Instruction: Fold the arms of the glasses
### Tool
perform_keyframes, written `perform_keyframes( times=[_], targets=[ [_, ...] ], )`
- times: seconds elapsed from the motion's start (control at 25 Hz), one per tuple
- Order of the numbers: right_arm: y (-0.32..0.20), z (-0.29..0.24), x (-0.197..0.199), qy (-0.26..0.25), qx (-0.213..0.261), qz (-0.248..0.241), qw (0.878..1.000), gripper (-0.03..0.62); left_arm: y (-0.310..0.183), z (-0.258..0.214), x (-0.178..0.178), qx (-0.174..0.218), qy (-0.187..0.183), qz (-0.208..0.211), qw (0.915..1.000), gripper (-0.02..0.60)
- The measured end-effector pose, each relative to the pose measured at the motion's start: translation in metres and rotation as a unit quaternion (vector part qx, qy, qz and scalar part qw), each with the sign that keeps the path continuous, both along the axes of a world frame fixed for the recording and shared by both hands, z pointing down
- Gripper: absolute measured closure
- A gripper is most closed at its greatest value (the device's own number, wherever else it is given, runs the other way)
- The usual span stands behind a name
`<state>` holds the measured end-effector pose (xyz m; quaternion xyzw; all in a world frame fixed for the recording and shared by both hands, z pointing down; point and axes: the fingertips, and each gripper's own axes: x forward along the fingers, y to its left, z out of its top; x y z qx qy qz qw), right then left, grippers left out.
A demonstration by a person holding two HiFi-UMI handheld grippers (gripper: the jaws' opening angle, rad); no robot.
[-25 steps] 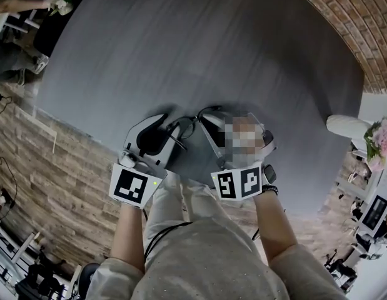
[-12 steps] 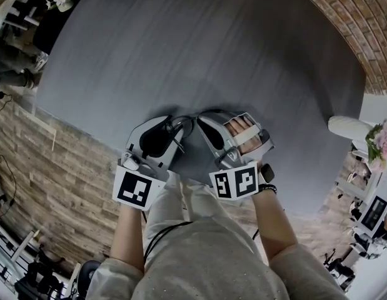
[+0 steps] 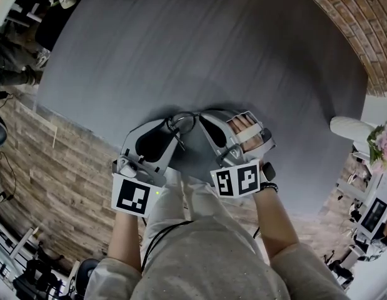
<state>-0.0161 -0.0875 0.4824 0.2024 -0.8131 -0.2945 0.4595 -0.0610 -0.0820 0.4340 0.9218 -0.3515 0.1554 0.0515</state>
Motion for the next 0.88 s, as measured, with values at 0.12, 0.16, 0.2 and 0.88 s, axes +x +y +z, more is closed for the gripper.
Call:
perform_keyframes(
  times=[0.12,0.16,0.2,0.88],
  targets=[
    [0.001,0.000,-0.001,-0.002,0.000,0.000,1.000,0.574,0.001,-0.003,-0.003,0.003,0.001,-0.005,1.0000,0.518],
    [0.001,0.000,-0.001,-0.003,0.000,0.001,1.000,0.572,0.000,-0.003,-0.003,0.004,0.000,-0.008,1.0000,0.544],
    [0.001,0.001,0.000,-0.005,-0.001,0.002,1.000,0.572,0.000,-0.002,-0.004,0.005,-0.003,-0.011,0.9999,0.554],
    [-0.002,-0.026,0.034,-0.256,-0.174,0.176,0.934,0.485,-0.008,0.000,0.000,0.018,-0.063,0.010,0.9978,0.560]
  ],
)
